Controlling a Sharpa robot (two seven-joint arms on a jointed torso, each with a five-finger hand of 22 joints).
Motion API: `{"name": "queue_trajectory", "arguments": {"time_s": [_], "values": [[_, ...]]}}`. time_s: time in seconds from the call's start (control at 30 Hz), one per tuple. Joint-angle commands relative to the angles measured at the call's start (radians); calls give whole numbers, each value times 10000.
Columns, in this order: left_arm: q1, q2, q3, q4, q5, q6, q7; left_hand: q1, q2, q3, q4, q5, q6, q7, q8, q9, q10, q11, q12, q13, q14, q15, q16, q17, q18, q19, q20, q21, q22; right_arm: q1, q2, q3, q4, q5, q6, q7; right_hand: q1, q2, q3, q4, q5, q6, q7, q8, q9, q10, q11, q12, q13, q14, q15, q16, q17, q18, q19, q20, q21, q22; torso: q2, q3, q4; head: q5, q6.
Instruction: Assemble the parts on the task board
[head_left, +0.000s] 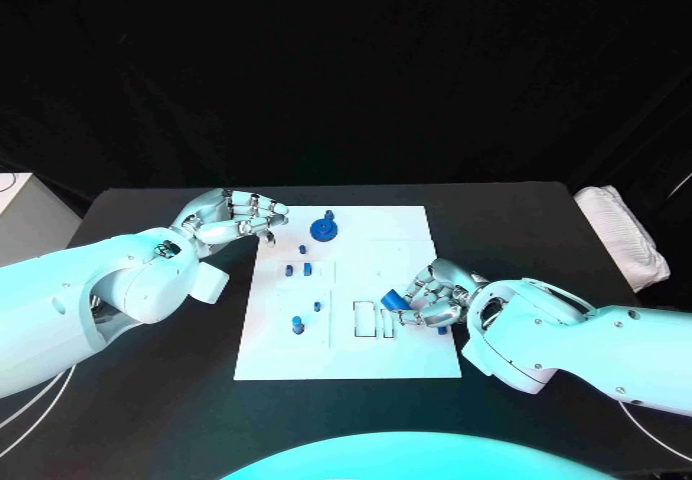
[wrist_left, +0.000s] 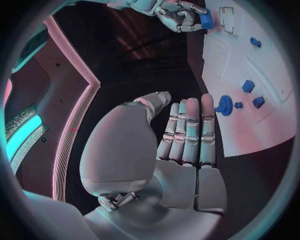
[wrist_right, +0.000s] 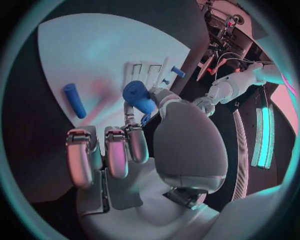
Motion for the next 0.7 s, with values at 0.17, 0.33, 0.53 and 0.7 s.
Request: {"name": "queue_trajectory", "arguments": {"time_s": [0.17, 0.33, 0.53, 0.7], "values": [[1, 36, 6, 36, 22, 157, 51, -6, 65, -63, -4, 51, -4, 50, -27, -14, -9, 45, -44, -14, 49, 30, -63, 0, 127, 68, 21, -61, -14, -59, 585, -1, -274, 1142, 36, 202, -637, 179, -148, 35, -704, 228, -208, 95, 174, 303, -51, -45, 1486, 1041, -74, 63, 2630, -66, 1046, -74, 52, 2629, 14, 7, 18, -20, -21], [1, 40, 6, 40, 23, 176, 46, -6, 65, -63, -4, 51, -4, 50, -27, -14, -9, 45, -44, -14, 49, 30, -63, 0, 127, 68, 21, -61, -14, -114, 871, -2, -448, 1328, 46, 225, -841, 275, -283, 45, -1037, 275, -233, 163, 214, 331, -69, -11, 1526, 1041, -87, 63, 2630, -66, 1046, -82, 52, 2629, 6, 3, 27, 35, -42], [2, 37, 6, 42, 24, 182, 41, -2, 68, -63, -6, 52, 1, 49, -24, -13, -9, 45, -50, -14, 45, 29, -64, 0, 128, 68, 20, -65, -16, -136, 1053, -1, -501, 1397, 23, 256, -890, 299, -321, 45, -1108, 283, -240, 179, 224, 337, -75, -5, 1535, 1041, -92, 63, 2630, -66, 1046, -85, 52, 2629, 12, 4, 11, 65, -62], [2, 31, 6, 45, 24, 184, 36, -2, 68, -63, -6, 52, 1, 49, -24, -13, -9, 45, -50, -14, 45, 29, -64, 0, 128, 68, 20, -65, -16, -141, 1102, -1, -553, 1359, 72, 248, -903, 310, -330, 45, -1128, 287, -244, 184, 227, 338, -77, -5, 1536, 1041, -93, 63, 2630, -66, 1046, -86, 52, 2629, 7, 6, -1, 83, -73]]}}
